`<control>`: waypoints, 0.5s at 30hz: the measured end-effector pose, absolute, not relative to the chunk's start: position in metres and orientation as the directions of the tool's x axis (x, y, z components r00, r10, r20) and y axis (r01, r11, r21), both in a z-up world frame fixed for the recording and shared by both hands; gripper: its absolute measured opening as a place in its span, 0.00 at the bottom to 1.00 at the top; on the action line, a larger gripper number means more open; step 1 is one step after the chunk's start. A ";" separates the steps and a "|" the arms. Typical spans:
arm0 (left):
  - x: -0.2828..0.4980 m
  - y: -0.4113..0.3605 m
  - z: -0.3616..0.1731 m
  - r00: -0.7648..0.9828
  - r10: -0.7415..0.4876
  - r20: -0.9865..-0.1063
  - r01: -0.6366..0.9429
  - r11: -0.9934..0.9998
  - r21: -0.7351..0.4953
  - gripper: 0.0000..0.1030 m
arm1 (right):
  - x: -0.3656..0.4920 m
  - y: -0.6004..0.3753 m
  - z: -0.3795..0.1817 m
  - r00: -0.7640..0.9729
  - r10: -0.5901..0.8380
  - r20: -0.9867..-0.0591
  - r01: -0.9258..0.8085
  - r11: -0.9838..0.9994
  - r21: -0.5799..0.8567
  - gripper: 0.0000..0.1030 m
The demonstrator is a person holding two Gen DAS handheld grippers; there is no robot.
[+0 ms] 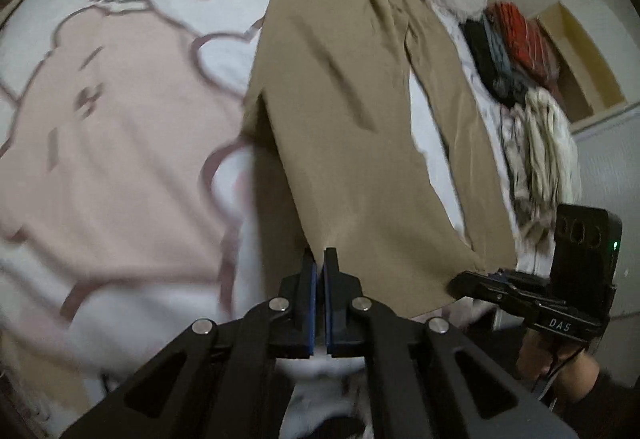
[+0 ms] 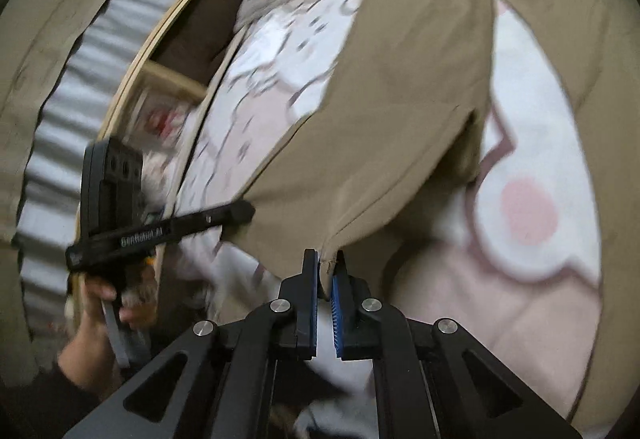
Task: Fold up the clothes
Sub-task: 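Grasp a trouser hem with the left gripper while the right gripper grasps the other hem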
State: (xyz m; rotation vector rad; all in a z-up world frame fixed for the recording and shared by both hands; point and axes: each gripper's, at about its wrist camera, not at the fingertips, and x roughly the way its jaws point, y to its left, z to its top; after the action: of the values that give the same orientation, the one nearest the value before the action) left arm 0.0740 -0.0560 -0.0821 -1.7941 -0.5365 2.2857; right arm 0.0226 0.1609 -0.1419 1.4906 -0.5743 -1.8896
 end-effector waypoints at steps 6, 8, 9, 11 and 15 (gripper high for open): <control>0.122 -0.059 -0.083 -0.137 0.246 -0.960 0.086 -0.962 -0.259 0.04 | 0.087 0.130 -0.146 0.009 -0.647 -0.763 0.358 -0.710 0.606 0.07; 0.130 -0.063 -0.092 -0.102 0.210 -0.972 0.103 -0.970 -0.220 0.04 | 0.102 0.116 -0.156 0.027 -0.592 -0.806 0.415 -0.727 0.547 0.07; 0.133 -0.065 -0.099 -0.074 0.197 -0.978 0.117 -0.972 -0.204 0.04 | 0.108 0.111 -0.162 0.034 -0.570 -0.821 0.433 -0.732 0.526 0.07; 0.138 -0.065 -0.112 -0.033 0.156 -0.987 0.131 -0.979 -0.159 0.04 | 0.119 0.106 -0.174 0.047 -0.551 -0.833 0.454 -0.731 0.509 0.07; 0.142 -0.060 -0.115 -0.061 0.108 -0.992 0.123 -0.986 -0.115 0.04 | 0.129 0.113 -0.175 0.034 -0.537 -0.843 0.458 -0.742 0.490 0.08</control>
State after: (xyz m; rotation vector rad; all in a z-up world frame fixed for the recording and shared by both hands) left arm 0.1418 -0.0599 -0.1150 -2.1592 -0.2661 2.2809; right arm 0.1286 0.1129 -0.1753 1.6088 -0.0818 -1.7918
